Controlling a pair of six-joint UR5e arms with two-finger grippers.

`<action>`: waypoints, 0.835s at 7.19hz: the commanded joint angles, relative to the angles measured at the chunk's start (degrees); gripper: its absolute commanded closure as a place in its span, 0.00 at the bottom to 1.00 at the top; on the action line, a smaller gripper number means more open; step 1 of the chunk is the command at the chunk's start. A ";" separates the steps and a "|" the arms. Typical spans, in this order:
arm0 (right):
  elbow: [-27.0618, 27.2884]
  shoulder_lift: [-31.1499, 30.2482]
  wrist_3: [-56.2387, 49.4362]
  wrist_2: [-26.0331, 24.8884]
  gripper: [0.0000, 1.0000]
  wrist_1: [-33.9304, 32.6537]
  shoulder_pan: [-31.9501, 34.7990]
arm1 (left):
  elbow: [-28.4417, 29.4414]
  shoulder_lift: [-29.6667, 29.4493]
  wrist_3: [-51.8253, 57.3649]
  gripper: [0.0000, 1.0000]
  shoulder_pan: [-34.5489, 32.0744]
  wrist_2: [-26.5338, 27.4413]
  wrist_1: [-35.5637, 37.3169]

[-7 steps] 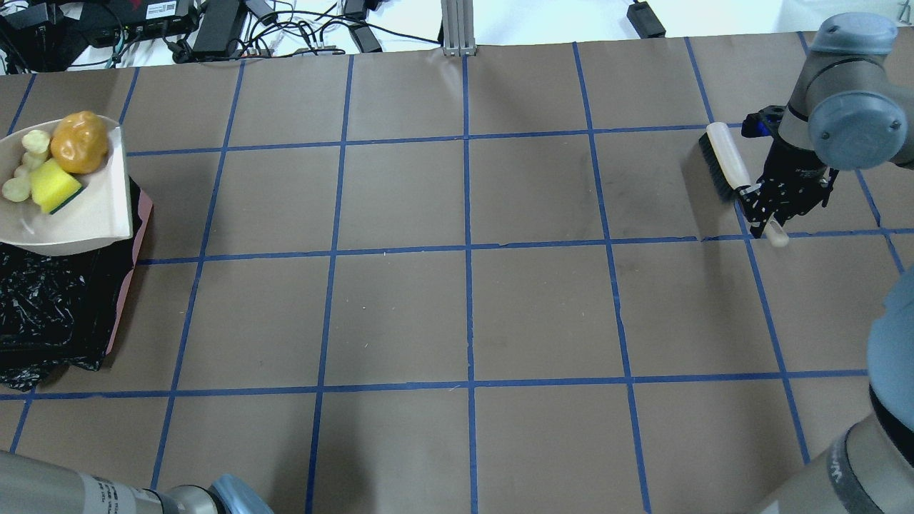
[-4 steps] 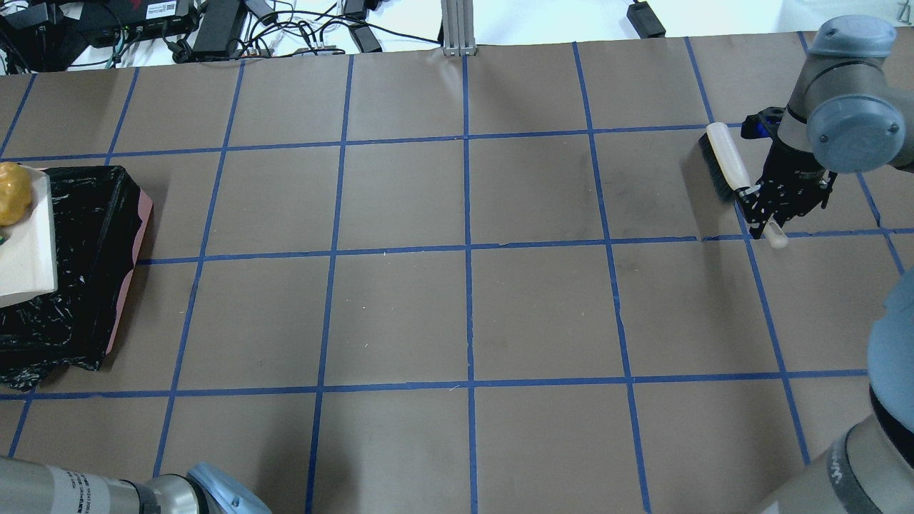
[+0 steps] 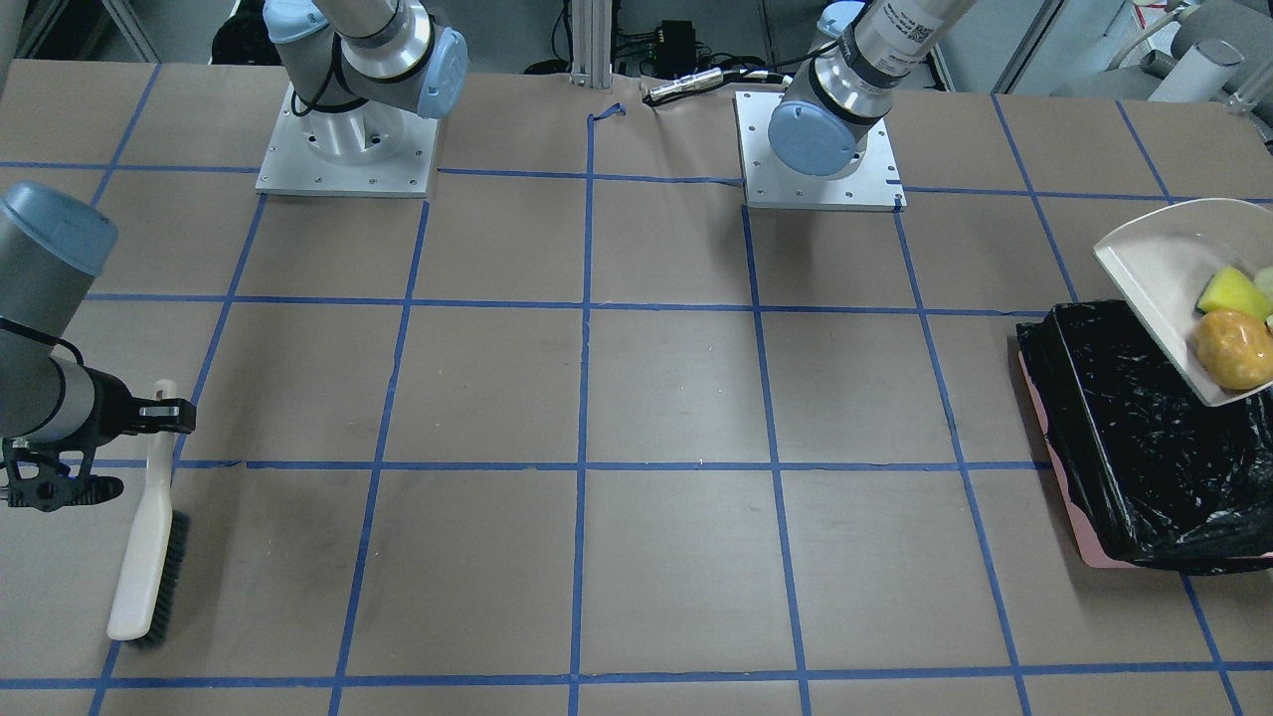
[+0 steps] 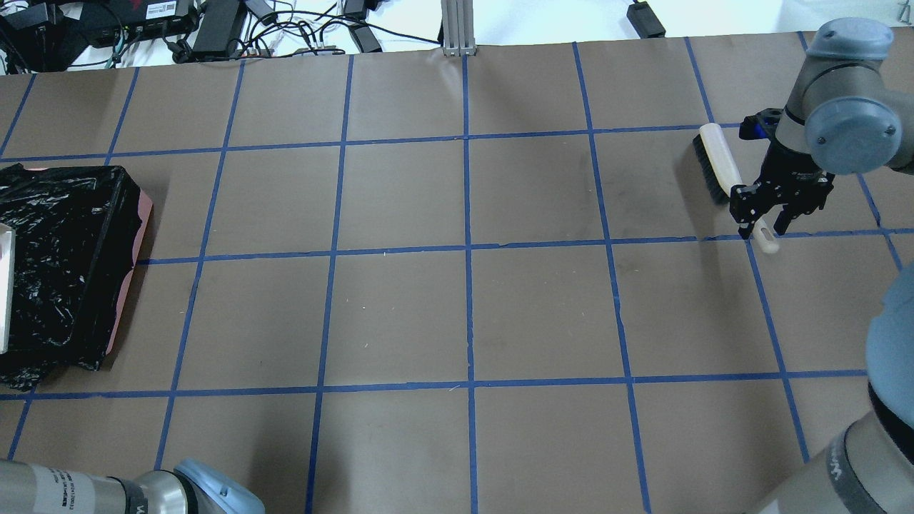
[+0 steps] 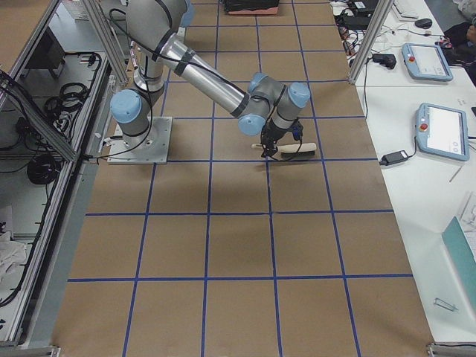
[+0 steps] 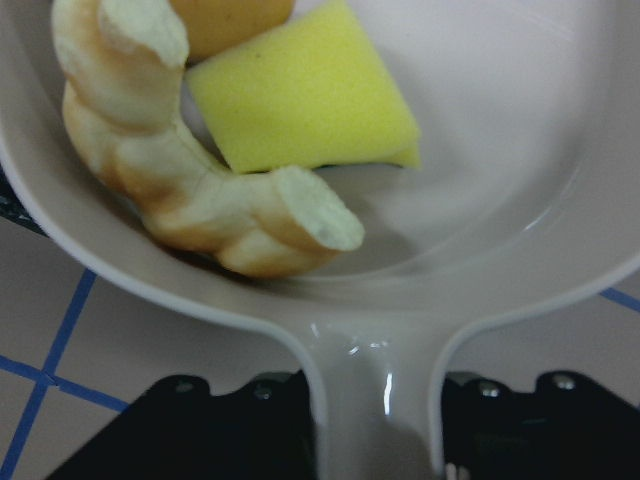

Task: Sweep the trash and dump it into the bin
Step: 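Tip the dustpan over the black bin with the left gripper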

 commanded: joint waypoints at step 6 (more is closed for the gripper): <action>-3.68 -7.10 1.83 0.76 0.02 3.41 0.35 | 0.00 1.15 -3.02 1.00 -5.88 15.69 2.95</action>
